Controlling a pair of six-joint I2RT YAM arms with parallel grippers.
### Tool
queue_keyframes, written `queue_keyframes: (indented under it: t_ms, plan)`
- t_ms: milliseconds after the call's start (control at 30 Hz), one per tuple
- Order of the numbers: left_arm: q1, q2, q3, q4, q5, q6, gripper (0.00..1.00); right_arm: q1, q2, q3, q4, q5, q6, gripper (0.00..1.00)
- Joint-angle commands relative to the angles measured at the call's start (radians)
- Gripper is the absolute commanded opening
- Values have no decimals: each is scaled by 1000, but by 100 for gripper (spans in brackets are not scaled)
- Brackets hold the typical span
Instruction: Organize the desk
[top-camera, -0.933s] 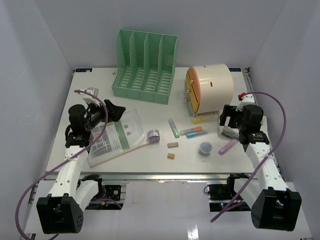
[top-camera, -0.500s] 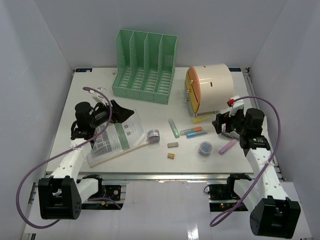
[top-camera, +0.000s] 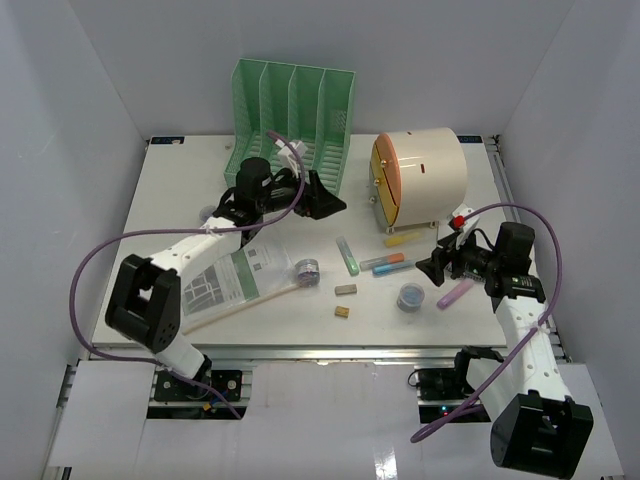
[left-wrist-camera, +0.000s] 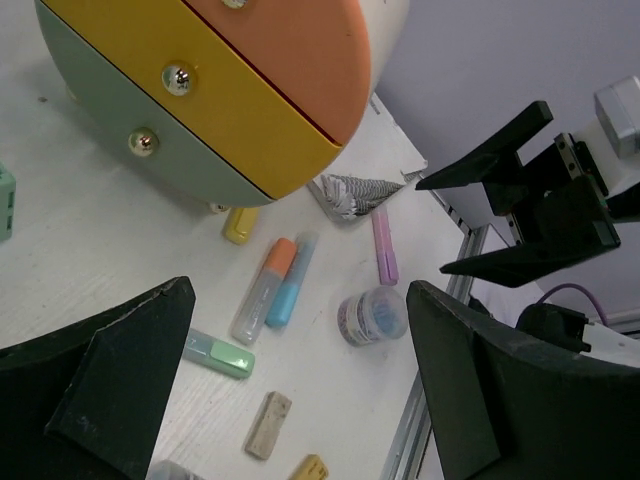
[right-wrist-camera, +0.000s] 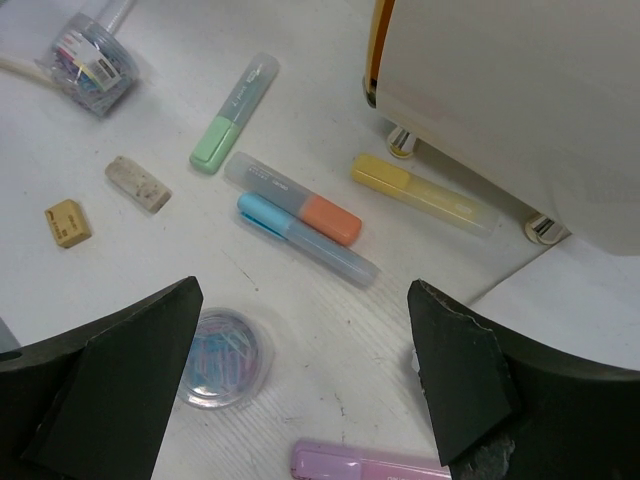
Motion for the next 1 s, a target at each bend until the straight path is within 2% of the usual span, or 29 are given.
queue_keyframes:
  t_ms: [0,167,367,633,767,967]
  plan:
    - [-24,148,180,55,-40,-11,98,-28,-8,38,4,-131,7,90]
    - [-30,332,371,179,5,-151,98,-30,-5,31,5,-149,-8,95]
    - [-44,469,526,201,-38,-264,94,-31,-20,24,6,-158,-24,98]
    - [-52,596,670,188,-61,-406,76,-30,-29,22,6,-158,-32,100]
    - [-62,633,720,145,-91,-429,63,-30,-34,22,8,-147,-32,100]
    - [-73,659,745,134,-89,-445,60,-31,-37,23,9,-139,-33,100]
